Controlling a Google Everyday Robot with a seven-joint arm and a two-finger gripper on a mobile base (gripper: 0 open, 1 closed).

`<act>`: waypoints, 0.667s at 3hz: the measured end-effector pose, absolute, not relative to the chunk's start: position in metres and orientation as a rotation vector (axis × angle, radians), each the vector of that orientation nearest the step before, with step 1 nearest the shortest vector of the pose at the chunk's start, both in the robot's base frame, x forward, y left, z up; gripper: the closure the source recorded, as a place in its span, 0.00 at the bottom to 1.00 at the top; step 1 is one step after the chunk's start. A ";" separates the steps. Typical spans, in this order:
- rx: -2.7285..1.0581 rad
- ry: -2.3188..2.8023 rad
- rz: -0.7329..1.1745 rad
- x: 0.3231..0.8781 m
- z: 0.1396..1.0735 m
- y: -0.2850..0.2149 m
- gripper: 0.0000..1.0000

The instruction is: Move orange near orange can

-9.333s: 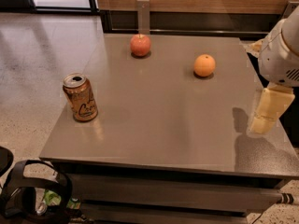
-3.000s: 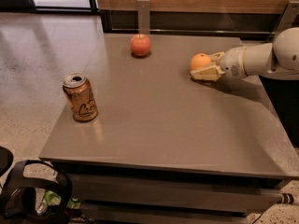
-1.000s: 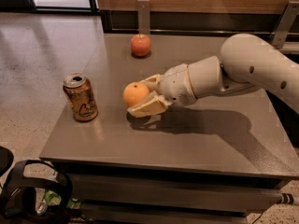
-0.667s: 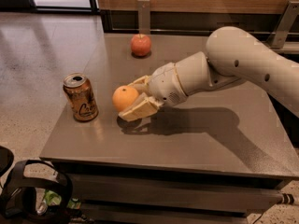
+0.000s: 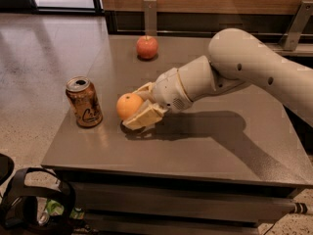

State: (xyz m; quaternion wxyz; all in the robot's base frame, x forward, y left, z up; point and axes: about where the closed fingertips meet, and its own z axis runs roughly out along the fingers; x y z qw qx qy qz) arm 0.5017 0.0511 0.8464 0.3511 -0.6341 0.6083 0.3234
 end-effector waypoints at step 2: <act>-1.646 1.623 0.894 0.504 0.813 0.056 1.00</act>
Offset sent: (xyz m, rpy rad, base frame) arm 0.0040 0.0017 -0.0506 -0.0067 0.0943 0.0024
